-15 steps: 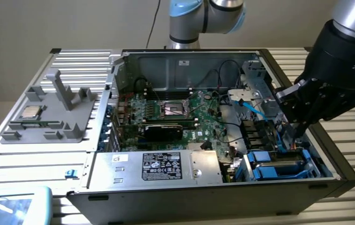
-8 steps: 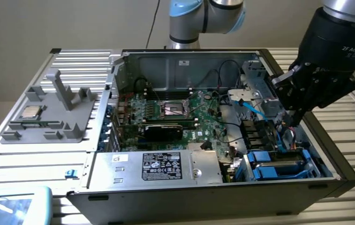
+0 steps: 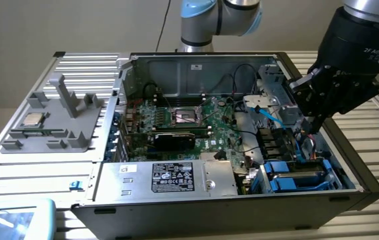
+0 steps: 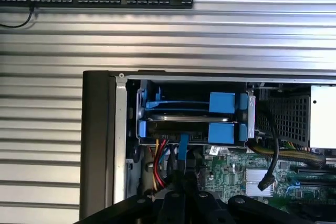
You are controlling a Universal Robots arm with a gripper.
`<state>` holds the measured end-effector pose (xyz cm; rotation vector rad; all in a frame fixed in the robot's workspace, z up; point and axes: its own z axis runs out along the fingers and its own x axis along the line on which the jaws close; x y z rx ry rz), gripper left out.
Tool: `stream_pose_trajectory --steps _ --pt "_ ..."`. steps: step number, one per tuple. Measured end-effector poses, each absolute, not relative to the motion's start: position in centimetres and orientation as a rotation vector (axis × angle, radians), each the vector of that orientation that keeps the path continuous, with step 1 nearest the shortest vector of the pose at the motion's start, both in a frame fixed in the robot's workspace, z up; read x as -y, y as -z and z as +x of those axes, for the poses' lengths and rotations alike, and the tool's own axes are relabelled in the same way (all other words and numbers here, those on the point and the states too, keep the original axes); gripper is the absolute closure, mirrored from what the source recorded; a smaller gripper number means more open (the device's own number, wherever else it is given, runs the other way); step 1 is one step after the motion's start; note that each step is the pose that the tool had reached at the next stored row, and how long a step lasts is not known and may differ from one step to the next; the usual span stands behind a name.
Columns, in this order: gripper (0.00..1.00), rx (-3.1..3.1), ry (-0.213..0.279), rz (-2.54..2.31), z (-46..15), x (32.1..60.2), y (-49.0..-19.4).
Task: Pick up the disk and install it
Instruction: 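Insert the second disk wire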
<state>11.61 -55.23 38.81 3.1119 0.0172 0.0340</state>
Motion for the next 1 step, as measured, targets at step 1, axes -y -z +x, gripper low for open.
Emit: stream_pose_trajectory --steps 1 --pt "0.89 -0.017 -0.034 3.112 11.61 55.23 -38.81"
